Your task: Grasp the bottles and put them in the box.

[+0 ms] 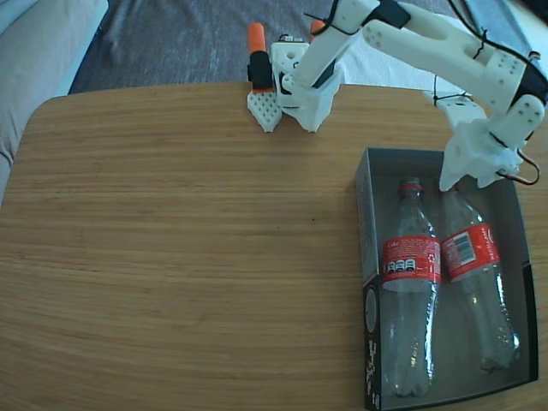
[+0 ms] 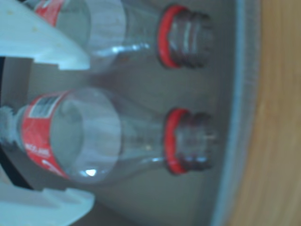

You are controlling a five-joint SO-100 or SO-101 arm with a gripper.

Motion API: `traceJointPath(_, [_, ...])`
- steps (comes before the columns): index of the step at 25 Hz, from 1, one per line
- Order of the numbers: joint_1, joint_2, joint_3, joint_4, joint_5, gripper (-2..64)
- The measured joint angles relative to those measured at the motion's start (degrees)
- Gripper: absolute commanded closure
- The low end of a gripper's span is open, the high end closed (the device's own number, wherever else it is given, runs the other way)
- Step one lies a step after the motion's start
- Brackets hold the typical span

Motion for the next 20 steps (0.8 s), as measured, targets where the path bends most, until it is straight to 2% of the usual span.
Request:
traceJointPath(10, [19.25, 0.00, -11.16, 0.88, 7.38, 30.2])
traceJointPath(13, [25.75, 0.26, -15.12, 0.88, 11.60, 30.2])
traceJointPath(18, [33.49, 4.66, -15.64, 0.88, 18.28, 30.5])
traceJointPath(20, [36.74, 6.24, -15.64, 0.88, 22.94, 34.3])
